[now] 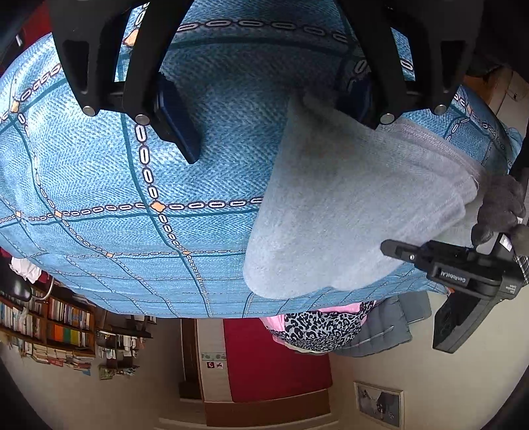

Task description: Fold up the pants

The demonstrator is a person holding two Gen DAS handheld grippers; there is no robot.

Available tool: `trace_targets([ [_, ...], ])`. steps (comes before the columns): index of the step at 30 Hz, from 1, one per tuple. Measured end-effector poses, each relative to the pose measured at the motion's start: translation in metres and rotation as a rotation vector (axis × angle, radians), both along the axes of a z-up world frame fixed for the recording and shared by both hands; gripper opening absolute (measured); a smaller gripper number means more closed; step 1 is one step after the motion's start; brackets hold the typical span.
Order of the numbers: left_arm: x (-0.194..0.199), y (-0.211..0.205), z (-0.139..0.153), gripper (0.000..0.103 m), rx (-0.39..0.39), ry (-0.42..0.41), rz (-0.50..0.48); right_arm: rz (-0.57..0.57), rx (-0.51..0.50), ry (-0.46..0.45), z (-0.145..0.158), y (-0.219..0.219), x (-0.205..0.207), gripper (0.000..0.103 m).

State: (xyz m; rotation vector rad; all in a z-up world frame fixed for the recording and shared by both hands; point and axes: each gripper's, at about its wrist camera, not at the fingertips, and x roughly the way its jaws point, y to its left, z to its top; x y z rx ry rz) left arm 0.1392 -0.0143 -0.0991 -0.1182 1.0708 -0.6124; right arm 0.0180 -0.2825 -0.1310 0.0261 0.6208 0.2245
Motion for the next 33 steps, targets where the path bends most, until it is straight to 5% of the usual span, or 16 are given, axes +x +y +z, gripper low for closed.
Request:
trace_targets([
  [13, -0.005, 0.034, 0.012, 0.021, -0.067, -0.063, 0.041, -0.045, -0.033, 0.008, -0.001, -0.003, 0.005, 0.083],
  [24, -0.010, 0.040, -0.012, 0.026, -0.057, -0.051, 0.038, 0.009, -0.056, 0.014, 0.001, -0.010, -0.004, 0.084],
  [27, -0.014, 0.037, -0.008, 0.034, -0.025, -0.076, 0.038, 0.060, -0.064, 0.003, 0.007, -0.012, -0.014, 0.084],
  [29, -0.018, 0.036, -0.004, 0.052, -0.005, -0.098, 0.037, 0.100, -0.028, 0.015, 0.012, -0.017, -0.021, 0.084],
  [33, -0.029, 0.037, 0.007, 0.057, 0.037, -0.153, 0.056, 0.124, 0.085, 0.013, 0.023, -0.028, -0.023, 0.084],
])
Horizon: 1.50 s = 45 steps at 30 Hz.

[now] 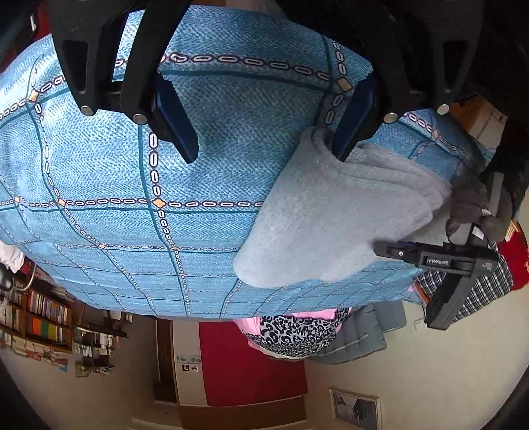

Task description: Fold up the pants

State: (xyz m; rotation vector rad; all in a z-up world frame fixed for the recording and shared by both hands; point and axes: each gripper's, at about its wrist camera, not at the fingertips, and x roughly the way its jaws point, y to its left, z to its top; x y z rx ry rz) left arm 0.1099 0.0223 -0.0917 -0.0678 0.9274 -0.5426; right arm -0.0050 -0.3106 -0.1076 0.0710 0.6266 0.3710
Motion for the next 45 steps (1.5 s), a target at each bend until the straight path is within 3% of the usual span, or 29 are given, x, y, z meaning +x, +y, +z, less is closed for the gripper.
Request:
trace_targets([
  [4, -0.011, 0.001, 0.018, 0.057, -0.012, -0.055, 0.007, 0.027, 0.094, -0.008, 0.008, 0.002, 0.007, 0.084],
  [9, -0.034, -0.014, 0.031, 0.057, -0.023, -0.107, -0.065, 0.064, 0.102, -0.024, 0.015, 0.015, 0.010, 0.084],
  [16, -0.051, -0.051, 0.004, 0.057, 0.020, -0.062, -0.191, 0.016, 0.080, -0.055, 0.032, 0.012, 0.009, 0.084],
  [19, -0.049, -0.049, -0.013, 0.057, 0.028, -0.039, -0.186, -0.005, 0.039, -0.029, 0.021, 0.020, 0.019, 0.084],
  [23, -0.051, -0.042, -0.013, 0.057, 0.001, -0.049, -0.196, -0.012, -0.085, 0.057, -0.011, 0.035, 0.031, 0.084],
  [30, -0.048, -0.037, -0.013, 0.057, -0.033, -0.033, -0.199, 0.026, -0.106, 0.062, -0.022, 0.032, 0.033, 0.085],
  [33, -0.043, -0.038, -0.006, 0.057, -0.053, -0.031, -0.181, 0.057, -0.035, 0.088, -0.008, 0.025, 0.043, 0.085],
  [39, -0.037, -0.039, -0.007, 0.057, -0.054, -0.033, -0.168, 0.042, 0.088, 0.040, 0.035, 0.007, 0.086, 0.085],
  [45, -0.040, -0.032, -0.012, 0.057, -0.069, -0.028, -0.166, 0.159, 0.209, 0.079, 0.056, 0.020, 0.151, 0.085],
])
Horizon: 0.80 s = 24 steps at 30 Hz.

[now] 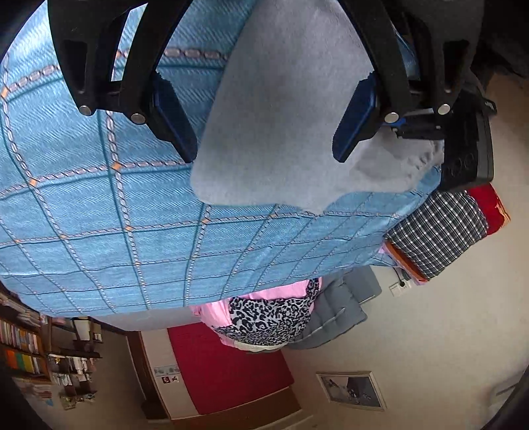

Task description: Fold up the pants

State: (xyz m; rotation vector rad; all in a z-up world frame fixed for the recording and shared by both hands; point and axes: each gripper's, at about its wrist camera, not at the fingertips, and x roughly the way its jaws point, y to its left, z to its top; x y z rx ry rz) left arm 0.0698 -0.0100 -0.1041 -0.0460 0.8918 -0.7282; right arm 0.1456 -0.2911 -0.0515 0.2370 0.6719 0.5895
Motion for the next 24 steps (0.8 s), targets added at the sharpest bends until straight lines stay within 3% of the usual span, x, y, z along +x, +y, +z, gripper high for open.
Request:
trace_targets([
  [4, -0.004, 0.006, -0.003, 0.057, -0.024, 0.001, 0.003, 0.078, 0.018, 0.095, -0.013, 0.018, 0.047, 0.083],
  [10, -0.009, 0.021, -0.010, 0.057, -0.064, -0.006, -0.007, 0.024, -0.093, 0.214, -0.049, 0.027, 0.095, 0.078],
  [19, -0.009, 0.030, -0.015, 0.057, -0.118, -0.012, -0.016, 0.017, -0.245, 0.132, -0.061, 0.049, 0.086, 0.079],
  [24, -0.011, 0.037, -0.008, 0.057, -0.155, 0.008, 0.027, 0.005, -0.305, 0.100, -0.059, 0.057, 0.082, 0.079],
])
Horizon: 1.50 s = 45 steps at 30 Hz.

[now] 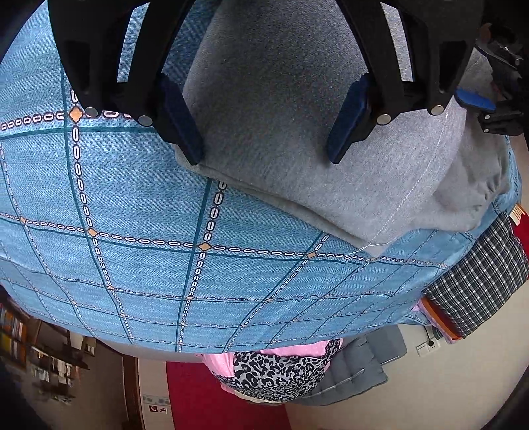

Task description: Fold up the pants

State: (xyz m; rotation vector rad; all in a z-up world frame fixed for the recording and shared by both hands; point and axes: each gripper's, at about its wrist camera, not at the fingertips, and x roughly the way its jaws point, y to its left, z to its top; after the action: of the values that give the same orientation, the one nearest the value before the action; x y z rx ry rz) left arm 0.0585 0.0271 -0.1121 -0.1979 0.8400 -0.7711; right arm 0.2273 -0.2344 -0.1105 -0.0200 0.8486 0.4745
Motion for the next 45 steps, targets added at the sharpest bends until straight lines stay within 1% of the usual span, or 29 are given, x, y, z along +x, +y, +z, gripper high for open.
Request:
trace_targets([
  [1, -0.002, 0.004, 0.002, 0.057, -0.008, 0.008, 0.016, -0.001, -0.010, -0.005, 0.000, 0.001, -0.001, 0.079],
  [3, -0.006, 0.008, 0.010, 0.057, -0.001, 0.004, 0.049, -0.009, -0.038, -0.018, 0.002, 0.003, -0.003, 0.079],
  [5, -0.011, 0.018, 0.016, 0.066, 0.053, -0.029, 0.121, -0.019, -0.087, -0.053, 0.006, 0.009, -0.009, 0.079],
  [6, -0.015, 0.025, 0.018, 0.066, 0.075, -0.048, 0.156, -0.022, -0.119, -0.078, 0.009, 0.012, -0.012, 0.079],
  [12, -0.024, 0.089, 0.030, 0.066, 0.069, -0.058, 0.346, 0.006, -0.286, -0.231, 0.027, 0.036, -0.043, 0.079],
  [20, -0.056, 0.171, 0.052, 0.066, 0.065, -0.101, 0.611, 0.091, -0.292, -0.308, 0.051, 0.068, -0.081, 0.079],
  [22, -0.067, 0.189, 0.056, 0.066, 0.064, -0.107, 0.677, 0.107, -0.273, -0.314, 0.056, 0.073, -0.090, 0.079],
  [25, -0.080, 0.215, 0.055, 0.066, 0.054, -0.091, 0.776, 0.123, -0.251, -0.324, 0.060, 0.079, -0.103, 0.080],
  [27, -0.083, 0.228, 0.047, 0.066, 0.029, -0.055, 0.820, 0.127, -0.241, -0.319, 0.060, 0.081, -0.110, 0.080],
  [32, -0.075, 0.245, 0.019, 0.066, -0.050, 0.043, 0.859, 0.115, -0.230, -0.309, 0.057, 0.081, -0.129, 0.080],
  [37, -0.061, 0.244, 0.004, 0.066, -0.076, 0.075, 0.841, 0.076, -0.193, -0.303, 0.059, 0.071, -0.143, 0.080],
  [43, -0.048, 0.241, 0.003, 0.066, -0.105, 0.077, 0.840, 0.037, -0.174, -0.304, 0.063, 0.066, -0.150, 0.080],
  [45, -0.045, 0.241, 0.001, 0.056, -0.101, 0.075, 0.848, 0.028, -0.172, -0.302, 0.062, 0.065, -0.150, 0.080],
])
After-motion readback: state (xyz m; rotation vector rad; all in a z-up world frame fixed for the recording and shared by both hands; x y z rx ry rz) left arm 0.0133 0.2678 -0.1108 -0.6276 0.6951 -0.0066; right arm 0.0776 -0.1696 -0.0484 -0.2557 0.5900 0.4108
